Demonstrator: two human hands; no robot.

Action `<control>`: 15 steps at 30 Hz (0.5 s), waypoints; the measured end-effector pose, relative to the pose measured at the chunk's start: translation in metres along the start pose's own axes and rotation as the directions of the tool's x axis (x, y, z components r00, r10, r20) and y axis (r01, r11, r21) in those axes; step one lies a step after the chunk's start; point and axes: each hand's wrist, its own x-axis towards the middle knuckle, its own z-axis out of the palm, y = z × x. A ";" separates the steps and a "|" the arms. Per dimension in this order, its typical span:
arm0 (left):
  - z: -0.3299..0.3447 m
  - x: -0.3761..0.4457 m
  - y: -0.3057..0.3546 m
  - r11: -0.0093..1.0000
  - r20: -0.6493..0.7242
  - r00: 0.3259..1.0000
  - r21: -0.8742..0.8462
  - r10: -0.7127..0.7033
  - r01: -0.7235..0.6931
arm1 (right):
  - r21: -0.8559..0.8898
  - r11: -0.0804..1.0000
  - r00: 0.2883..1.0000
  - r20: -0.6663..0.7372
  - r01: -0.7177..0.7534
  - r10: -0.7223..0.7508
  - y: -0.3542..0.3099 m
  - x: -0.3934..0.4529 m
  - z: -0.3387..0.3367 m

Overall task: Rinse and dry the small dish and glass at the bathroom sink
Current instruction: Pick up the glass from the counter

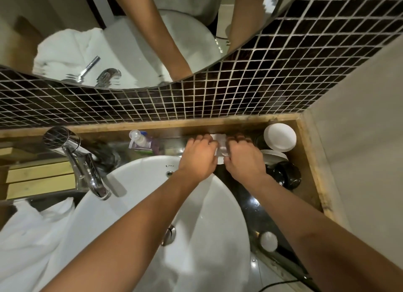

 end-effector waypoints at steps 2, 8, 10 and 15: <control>-0.003 -0.004 0.004 0.999 0.004 1.000 -0.031 0.010 -0.010 | 0.008 1.000 1.000 0.005 0.013 -0.013 0.002 -0.008 -0.005; -0.014 -0.023 0.027 0.997 0.047 0.999 -0.075 0.025 -0.021 | 0.031 0.998 0.997 0.065 0.048 -0.050 0.009 -0.041 -0.018; -0.015 -0.031 0.036 0.996 0.068 0.997 -0.078 0.035 -0.030 | 0.086 0.995 0.995 0.083 0.042 -0.049 0.013 -0.056 -0.021; -0.009 -0.057 0.061 0.991 0.100 0.991 -0.106 0.086 -0.076 | 0.125 0.992 0.993 0.118 -0.025 0.010 0.029 -0.103 -0.010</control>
